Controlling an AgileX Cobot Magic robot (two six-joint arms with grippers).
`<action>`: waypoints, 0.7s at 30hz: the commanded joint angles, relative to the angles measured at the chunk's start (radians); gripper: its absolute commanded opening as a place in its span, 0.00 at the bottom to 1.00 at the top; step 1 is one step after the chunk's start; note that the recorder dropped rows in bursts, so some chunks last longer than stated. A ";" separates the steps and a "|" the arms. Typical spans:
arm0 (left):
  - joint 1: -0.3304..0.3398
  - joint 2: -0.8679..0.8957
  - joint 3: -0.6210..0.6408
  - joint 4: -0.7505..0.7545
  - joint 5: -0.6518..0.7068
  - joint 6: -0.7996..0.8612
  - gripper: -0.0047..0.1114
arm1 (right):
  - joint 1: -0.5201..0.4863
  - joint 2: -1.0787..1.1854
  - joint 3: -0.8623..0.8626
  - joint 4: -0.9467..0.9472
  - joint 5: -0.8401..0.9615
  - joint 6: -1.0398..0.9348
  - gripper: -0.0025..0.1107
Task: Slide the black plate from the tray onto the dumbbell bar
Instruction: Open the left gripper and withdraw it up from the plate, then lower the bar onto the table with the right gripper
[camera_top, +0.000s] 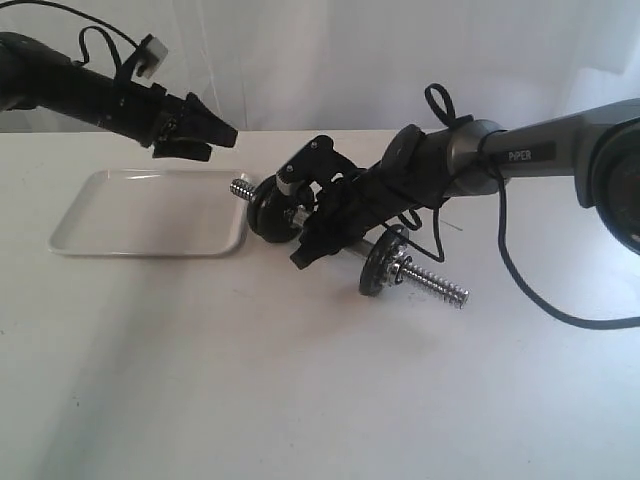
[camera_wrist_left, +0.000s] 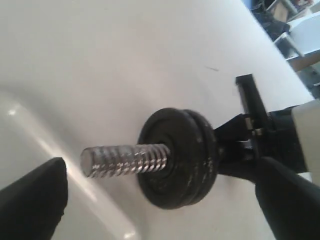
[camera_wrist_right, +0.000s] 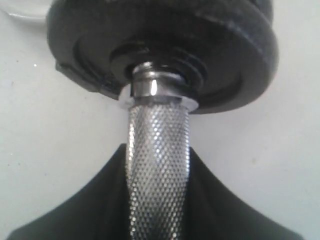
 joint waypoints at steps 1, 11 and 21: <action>0.008 -0.017 -0.043 0.166 0.095 -0.061 0.89 | -0.002 -0.144 -0.015 0.015 0.002 -0.004 0.02; 0.010 -0.036 -0.114 0.279 0.095 -0.079 0.04 | -0.002 -0.144 -0.015 -0.089 0.095 0.051 0.16; 0.010 -0.098 -0.114 0.359 0.095 -0.072 0.04 | -0.002 -0.144 -0.015 -0.127 0.250 -0.102 0.02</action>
